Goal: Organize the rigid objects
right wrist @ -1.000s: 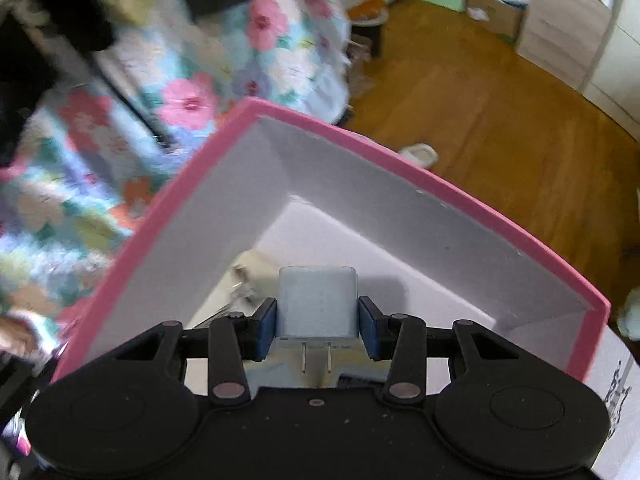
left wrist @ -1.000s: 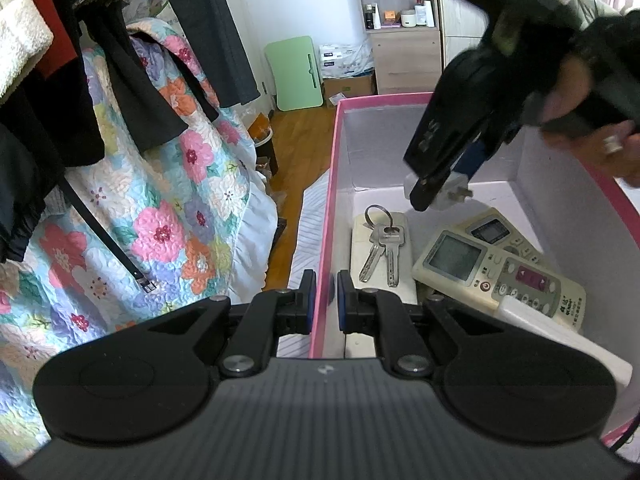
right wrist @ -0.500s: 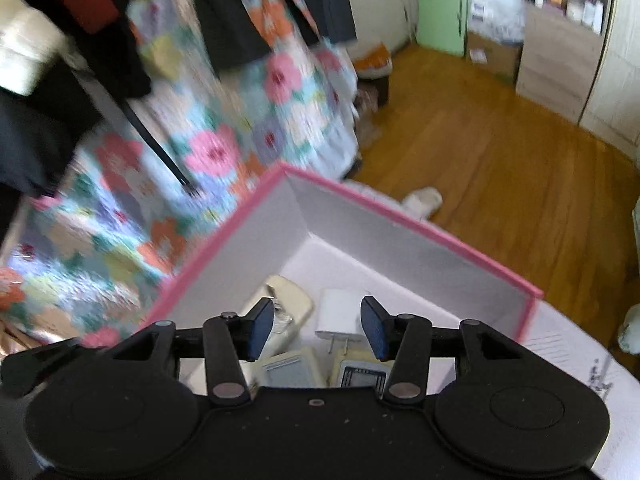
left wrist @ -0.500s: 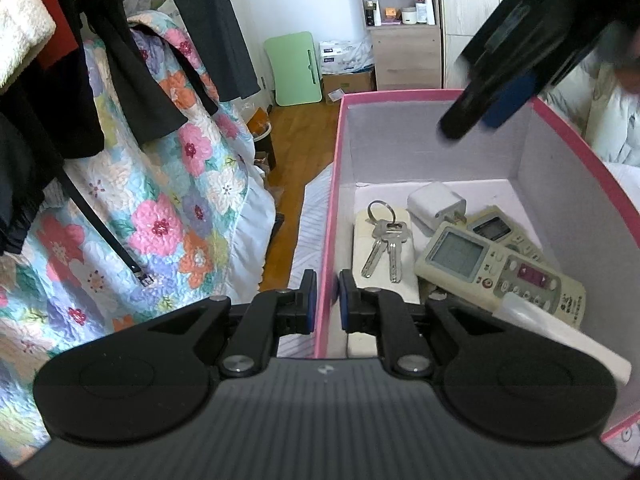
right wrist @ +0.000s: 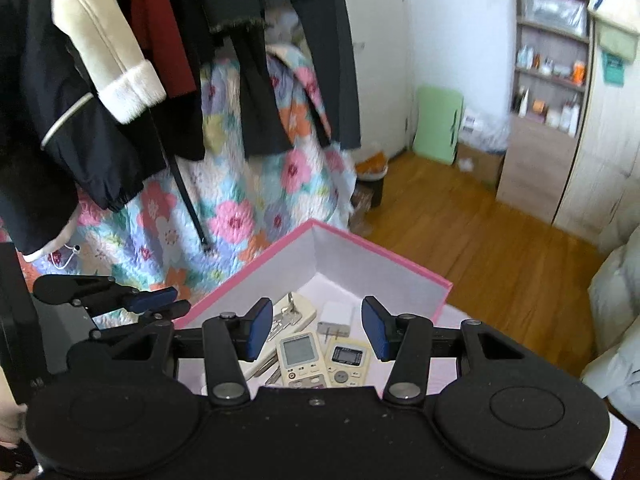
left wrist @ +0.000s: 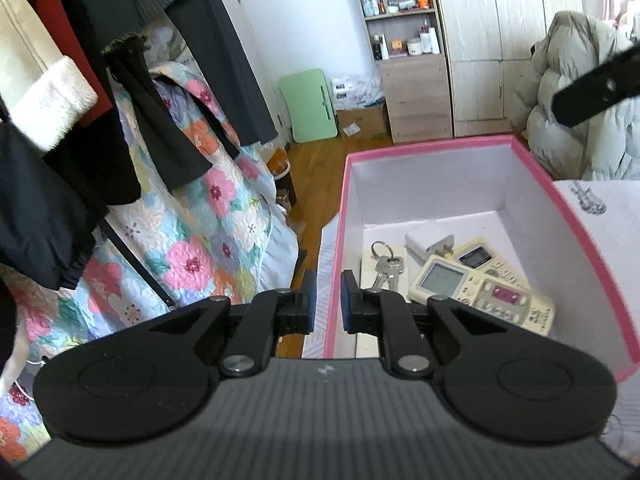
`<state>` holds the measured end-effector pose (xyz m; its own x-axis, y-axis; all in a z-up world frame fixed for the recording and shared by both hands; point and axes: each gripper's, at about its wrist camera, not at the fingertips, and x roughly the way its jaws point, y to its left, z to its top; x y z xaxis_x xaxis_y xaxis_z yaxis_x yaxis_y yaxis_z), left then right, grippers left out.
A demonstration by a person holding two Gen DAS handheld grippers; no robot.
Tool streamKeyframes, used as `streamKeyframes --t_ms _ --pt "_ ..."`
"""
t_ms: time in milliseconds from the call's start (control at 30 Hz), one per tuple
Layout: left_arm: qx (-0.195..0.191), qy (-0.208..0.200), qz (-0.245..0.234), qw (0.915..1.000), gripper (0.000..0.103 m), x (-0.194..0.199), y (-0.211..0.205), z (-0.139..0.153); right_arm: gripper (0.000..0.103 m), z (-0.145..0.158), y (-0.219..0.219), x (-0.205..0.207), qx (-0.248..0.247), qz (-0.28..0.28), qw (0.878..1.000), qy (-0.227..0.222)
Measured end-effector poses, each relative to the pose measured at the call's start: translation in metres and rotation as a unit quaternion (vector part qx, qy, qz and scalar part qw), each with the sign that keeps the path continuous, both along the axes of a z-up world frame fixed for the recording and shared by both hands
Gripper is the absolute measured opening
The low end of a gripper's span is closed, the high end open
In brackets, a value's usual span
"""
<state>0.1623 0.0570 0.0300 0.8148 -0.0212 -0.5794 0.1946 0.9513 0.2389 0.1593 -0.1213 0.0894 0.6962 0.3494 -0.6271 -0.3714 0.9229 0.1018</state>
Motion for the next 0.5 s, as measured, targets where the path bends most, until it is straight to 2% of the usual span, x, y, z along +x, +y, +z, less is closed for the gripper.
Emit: streamKeyframes --t_ms 200,267,333,500 --pt "-0.044 -0.022 0.035 0.9982 0.016 -0.021 0.006 0.028 0.056 0.008 -0.022 -0.031 0.037 -0.022 0.999 -0.029" --pt "-0.051 -0.03 0.036 0.9976 0.023 -0.03 0.004 0.036 0.056 0.009 -0.029 -0.041 0.042 -0.029 0.998 -0.039" --pt "-0.058 -0.039 0.035 0.997 0.037 -0.04 0.001 0.044 0.057 0.01 -0.033 -0.051 0.045 -0.034 0.997 -0.047" --pt "-0.066 -0.047 0.017 0.9966 0.056 -0.061 -0.009 0.057 0.058 0.006 -0.041 -0.077 0.052 -0.05 0.996 -0.06"
